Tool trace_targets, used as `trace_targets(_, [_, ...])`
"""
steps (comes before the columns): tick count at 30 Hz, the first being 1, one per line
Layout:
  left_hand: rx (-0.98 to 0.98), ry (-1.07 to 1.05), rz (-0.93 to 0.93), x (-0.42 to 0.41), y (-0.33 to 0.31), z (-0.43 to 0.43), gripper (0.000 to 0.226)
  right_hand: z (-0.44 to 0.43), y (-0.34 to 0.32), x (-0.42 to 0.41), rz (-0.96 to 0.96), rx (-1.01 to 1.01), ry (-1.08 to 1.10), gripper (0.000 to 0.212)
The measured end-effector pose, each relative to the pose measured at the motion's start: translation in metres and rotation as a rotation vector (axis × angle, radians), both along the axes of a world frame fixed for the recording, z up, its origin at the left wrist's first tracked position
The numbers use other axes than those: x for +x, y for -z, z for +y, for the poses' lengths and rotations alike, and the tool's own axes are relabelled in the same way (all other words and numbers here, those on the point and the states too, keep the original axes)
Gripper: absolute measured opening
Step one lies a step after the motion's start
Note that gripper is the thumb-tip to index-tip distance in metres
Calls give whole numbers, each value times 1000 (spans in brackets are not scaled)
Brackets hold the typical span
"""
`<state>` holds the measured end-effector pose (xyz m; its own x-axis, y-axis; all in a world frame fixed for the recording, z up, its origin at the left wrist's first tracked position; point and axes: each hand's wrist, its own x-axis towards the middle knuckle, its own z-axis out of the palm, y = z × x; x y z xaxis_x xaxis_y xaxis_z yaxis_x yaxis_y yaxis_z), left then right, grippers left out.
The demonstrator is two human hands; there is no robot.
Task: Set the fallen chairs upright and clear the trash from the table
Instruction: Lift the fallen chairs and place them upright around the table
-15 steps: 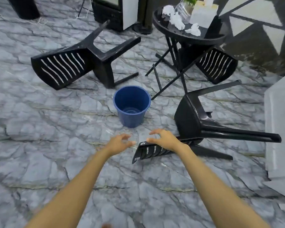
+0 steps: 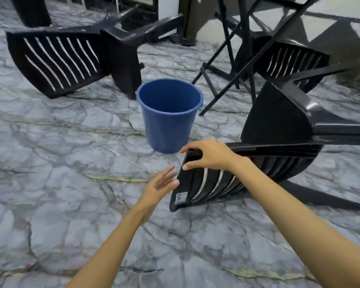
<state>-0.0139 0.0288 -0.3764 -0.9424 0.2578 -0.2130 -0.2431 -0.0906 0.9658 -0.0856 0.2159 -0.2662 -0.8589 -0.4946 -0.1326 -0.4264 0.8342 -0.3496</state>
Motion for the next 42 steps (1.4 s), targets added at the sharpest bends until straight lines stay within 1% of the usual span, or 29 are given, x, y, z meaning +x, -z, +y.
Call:
trace_targets(2, [66, 22, 21, -2, 32, 5, 52, -1, 2, -6, 37, -77, -16, 35])
trace_targets(4, [117, -1, 29, -4, 53, 9, 61, -6, -3, -10, -17, -157, -55, 23])
trace_targets(6, [172, -19, 16, -5, 63, 15, 57, -13, -5, -10, -54, -131, -94, 14])
trace_targets(8, [229, -4, -11, -8, 64, 20, 45, -19, -6, -11, -43, -16, -115, 18])
trace_targets(10, [265, -11, -38, -8, 65, 22, 42, -22, -6, -12, -18, 96, -109, 25])
trace_targets(11, [278, -21, -42, -8, 66, 23, 42, -22, -5, -14, -8, 112, -103, 26])
trace_targets(16, [295, -69, -28, -5, 65, 25, 50, -19, 0, -14, 9, 34, -104, 24])
trace_targets(20, [277, -73, -48, 8, 40, 35, 39, -9, -16, -3, -63, -28, -102, 23])
trace_targets(21, [258, -81, -56, 12, 26, 40, 39, -2, -27, 0, -85, -45, -88, 21])
trace_targets(23, [201, -96, -73, 17, -13, 52, 49, 14, -58, 5, -114, -67, -58, 19])
trace_targets(25, [164, -106, -102, 12, -61, 67, 58, 35, -102, 5, -136, -105, -11, 18])
trace_targets(26, [153, -105, -106, 9, -88, 76, 57, 46, -127, 4, -139, -127, 6, 18])
trace_targets(28, [106, -101, -108, 1, -146, 96, 44, 73, -182, 2, -142, -167, 44, 20])
trace_targets(30, [55, -88, -86, -8, -202, 121, 25, 103, -236, 0, -150, -217, 100, 21])
trace_targets(31, [52, -88, -69, -12, -229, 135, 19, 119, -261, -1, -153, -241, 128, 21])
trace_targets(32, [58, -97, -55, -16, -255, 151, 18, 136, -285, -1, -154, -257, 157, 22])
trace_targets(36, [18, -148, -9, -23, -343, 223, 36, 212, -364, -3, -174, -279, 262, 22])
trace_targets(39, [-39, -140, 26, -26, -392, 277, 40, 270, -407, 0, -202, -279, 282, 26])
trace_targets(42, [-78, -152, 14, -27, -434, 325, 39, 323, -437, 3, -190, -302, 276, 33])
